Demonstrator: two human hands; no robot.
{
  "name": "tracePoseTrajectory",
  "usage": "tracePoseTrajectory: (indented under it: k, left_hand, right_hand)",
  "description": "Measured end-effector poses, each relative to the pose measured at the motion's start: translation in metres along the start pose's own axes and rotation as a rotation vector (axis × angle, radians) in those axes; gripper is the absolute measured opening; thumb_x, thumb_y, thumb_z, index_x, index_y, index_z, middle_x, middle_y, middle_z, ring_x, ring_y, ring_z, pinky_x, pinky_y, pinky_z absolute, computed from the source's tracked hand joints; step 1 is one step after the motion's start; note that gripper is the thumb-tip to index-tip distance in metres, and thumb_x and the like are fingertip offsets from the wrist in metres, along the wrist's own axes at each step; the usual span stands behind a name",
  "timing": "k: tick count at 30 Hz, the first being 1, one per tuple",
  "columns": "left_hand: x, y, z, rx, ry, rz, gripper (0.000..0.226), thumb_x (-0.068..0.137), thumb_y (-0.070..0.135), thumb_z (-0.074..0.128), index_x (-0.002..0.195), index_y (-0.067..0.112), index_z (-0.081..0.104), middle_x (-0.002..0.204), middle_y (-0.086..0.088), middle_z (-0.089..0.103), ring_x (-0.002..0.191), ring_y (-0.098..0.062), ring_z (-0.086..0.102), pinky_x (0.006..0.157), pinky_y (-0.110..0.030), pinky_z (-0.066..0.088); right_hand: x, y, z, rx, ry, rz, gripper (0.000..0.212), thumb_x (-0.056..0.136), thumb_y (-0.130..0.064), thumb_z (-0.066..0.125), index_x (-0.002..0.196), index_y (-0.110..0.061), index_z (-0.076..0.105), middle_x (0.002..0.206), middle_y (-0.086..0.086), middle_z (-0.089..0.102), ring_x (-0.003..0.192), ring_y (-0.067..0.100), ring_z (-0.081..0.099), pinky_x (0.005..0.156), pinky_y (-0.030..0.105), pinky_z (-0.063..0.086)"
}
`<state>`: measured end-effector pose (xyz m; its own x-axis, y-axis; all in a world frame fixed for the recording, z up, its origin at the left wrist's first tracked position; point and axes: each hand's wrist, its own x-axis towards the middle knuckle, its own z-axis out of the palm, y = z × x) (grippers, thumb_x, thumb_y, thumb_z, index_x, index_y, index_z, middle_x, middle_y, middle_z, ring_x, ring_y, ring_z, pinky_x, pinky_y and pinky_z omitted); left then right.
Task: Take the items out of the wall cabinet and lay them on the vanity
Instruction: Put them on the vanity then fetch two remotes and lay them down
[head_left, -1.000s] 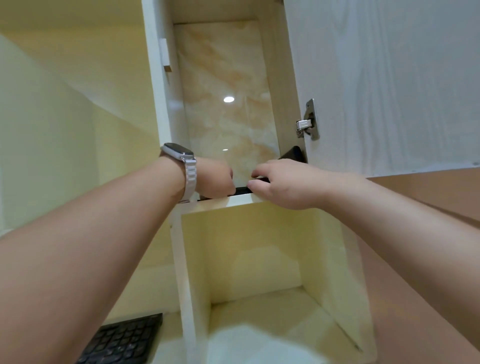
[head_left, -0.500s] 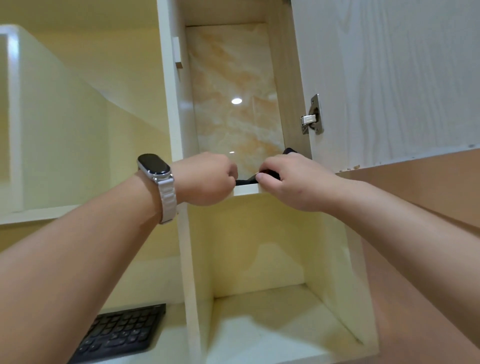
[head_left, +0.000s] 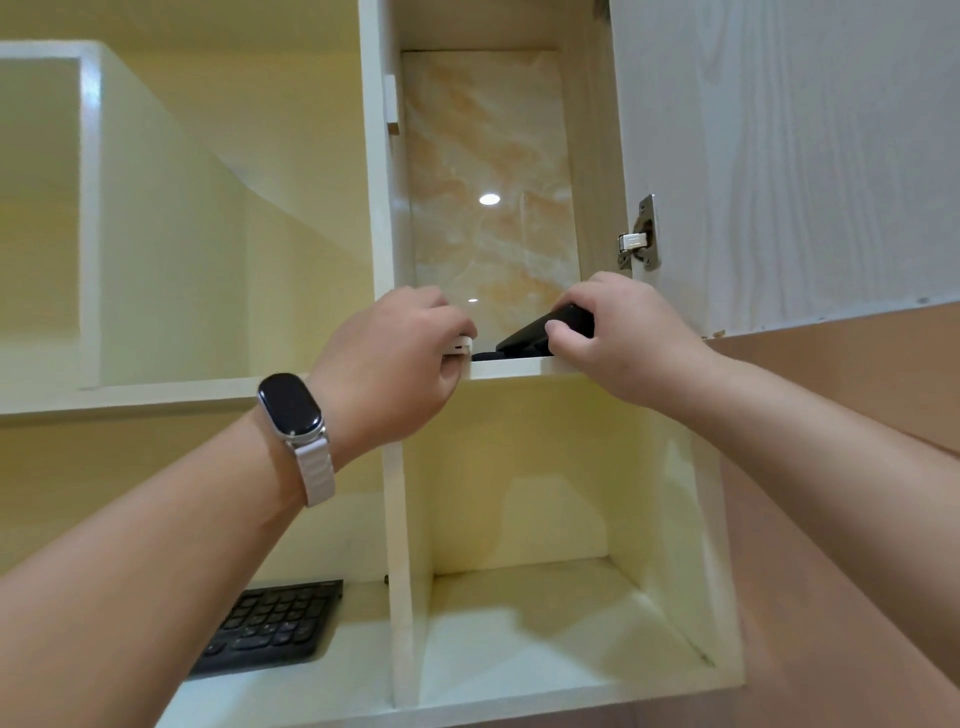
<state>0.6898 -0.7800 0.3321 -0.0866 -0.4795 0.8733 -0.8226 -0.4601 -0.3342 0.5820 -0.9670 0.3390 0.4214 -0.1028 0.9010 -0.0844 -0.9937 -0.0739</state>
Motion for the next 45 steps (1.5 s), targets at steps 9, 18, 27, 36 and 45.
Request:
tracePoseTrajectory:
  k: [9,18,27,36,45]
  left_hand:
    - [-0.029,0.003,-0.001,-0.039,0.26,-0.023,0.015,0.081,0.007,0.067,0.095,0.004,0.064,0.085,-0.009,0.059,0.072,-0.029,0.054,0.055,-0.038,0.047]
    - [-0.05,0.008,0.005,-0.132,0.284,-0.227,0.028,0.081,0.005,0.067,0.107,0.005,0.058,0.09,-0.009,0.057,0.068,-0.028,0.054,0.056,-0.032,0.043]
    - [-0.057,0.02,0.019,-0.239,0.137,-0.41,0.03,0.085,0.017,0.056,0.115,0.015,0.051,0.089,-0.001,0.052,0.074,-0.02,0.047,0.062,-0.034,0.041]
    - [-0.083,0.051,0.028,-0.594,0.122,-0.646,0.026,0.083,0.019,0.059,0.105,0.029,0.05,0.082,0.008,0.066,0.072,-0.014,0.063,0.063,-0.036,0.052]
    - [-0.097,0.058,0.034,-1.067,0.055,-0.605,0.026,0.084,0.018,0.059,0.094,0.041,0.052,0.084,0.012,0.068,0.074,-0.012,0.067,0.064,-0.046,0.058]
  right_hand:
    - [-0.017,-0.005,-0.015,-0.089,0.179,-0.059,0.025,0.092,-0.031,0.06,0.098,-0.007,0.06,0.089,0.007,0.06,0.083,0.028,0.054,0.067,0.035,0.041]
    - [-0.034,-0.004,-0.019,0.021,0.139,0.112,0.022,0.088,-0.023,0.06,0.109,-0.016,0.06,0.093,0.0,0.056,0.084,0.02,0.051,0.07,0.029,0.037]
    - [-0.056,-0.009,0.001,0.092,-0.018,0.241,0.017,0.091,-0.021,0.051,0.107,-0.02,0.056,0.082,0.002,0.057,0.069,0.023,0.056,0.052,0.031,0.039]
    - [-0.101,-0.019,0.027,0.703,0.12,0.519,0.011,0.091,-0.014,0.05,0.087,-0.015,0.06,0.077,0.007,0.06,0.063,0.017,0.063,0.059,0.031,0.059]
    - [-0.142,-0.045,0.018,0.737,0.261,0.631,0.015,0.092,-0.007,0.05,0.094,-0.015,0.063,0.089,0.02,0.065,0.066,0.018,0.064,0.065,0.04,0.061]
